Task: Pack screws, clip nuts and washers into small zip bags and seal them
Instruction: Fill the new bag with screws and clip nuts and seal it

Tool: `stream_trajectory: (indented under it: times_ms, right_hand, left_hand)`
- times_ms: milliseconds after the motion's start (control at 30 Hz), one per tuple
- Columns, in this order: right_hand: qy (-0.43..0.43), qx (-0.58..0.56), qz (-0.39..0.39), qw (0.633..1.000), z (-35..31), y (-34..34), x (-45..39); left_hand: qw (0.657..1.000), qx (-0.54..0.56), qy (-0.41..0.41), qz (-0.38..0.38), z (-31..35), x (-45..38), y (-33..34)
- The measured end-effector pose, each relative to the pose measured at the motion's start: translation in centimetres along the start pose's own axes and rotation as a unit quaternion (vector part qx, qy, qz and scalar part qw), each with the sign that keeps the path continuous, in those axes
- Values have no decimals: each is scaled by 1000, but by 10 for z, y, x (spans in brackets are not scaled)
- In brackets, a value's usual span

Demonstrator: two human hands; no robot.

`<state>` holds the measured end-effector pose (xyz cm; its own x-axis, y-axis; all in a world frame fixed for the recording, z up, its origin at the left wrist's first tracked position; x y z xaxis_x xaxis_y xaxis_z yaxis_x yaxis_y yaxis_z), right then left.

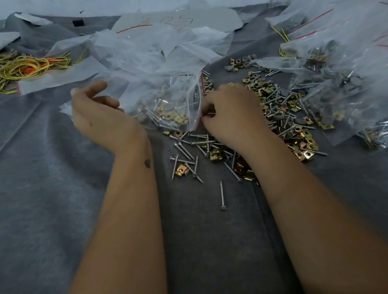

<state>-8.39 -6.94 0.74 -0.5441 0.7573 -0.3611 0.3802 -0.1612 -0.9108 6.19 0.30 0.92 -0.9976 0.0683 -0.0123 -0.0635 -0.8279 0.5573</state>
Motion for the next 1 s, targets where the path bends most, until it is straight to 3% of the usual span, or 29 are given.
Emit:
stream_trajectory:
  times_ms: [100,200,267,333,400,467,533,667,767,867,1000]
  right_hand:
    - [2,1,10,1000,1,3,0]
    - [10,5,0,1000,4,7,-2]
    - [-5,10,-40,999,5,10,-2]
    - [-13,13,-84,996,6,12,-2]
    - [-15,14,-108,994,7,14,-4]
    - [-17,-10,-99,995,6,11,-5]
    - [-13,-66,-66,995,6,7,-6]
    - [45,-197,-12,979,12,5,-7]
    - [47,-190,-2,981,12,5,-7]
    - [-6,-68,-55,996,9,10,-7]
    - [-9,-40,-5,999,6,9,-8]
  left_hand:
    - [1000,-11,-8,-5,0,-1,2]
    - [984,-129,23,-123,-6,5,5]
    - [922,-250,100,-277,-14,13,7]
    - [832,-350,169,-397,-21,19,7]
    - [764,-415,227,-439,-24,21,10]
    - [732,-446,260,-445,-25,20,13]
    - [743,-451,237,-434,-25,19,12]
    - [841,-402,158,-325,-21,15,10]
    - [895,-345,118,-257,-19,12,11]
    - [910,-321,98,-242,-20,11,11]
    - [907,-309,83,-273,-20,16,13]
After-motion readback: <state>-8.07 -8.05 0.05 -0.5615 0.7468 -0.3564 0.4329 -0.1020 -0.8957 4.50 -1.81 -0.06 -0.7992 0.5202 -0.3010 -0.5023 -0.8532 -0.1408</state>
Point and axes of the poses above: each hand's wrist, its own x-axis away from the middle knuckle, its own y-axis out of the palm, z = x × y, the point moved 1 cm from there along -x, towards the middle knuckle, and after that the axes turned 1 degree about z, right-handed, at the moved point
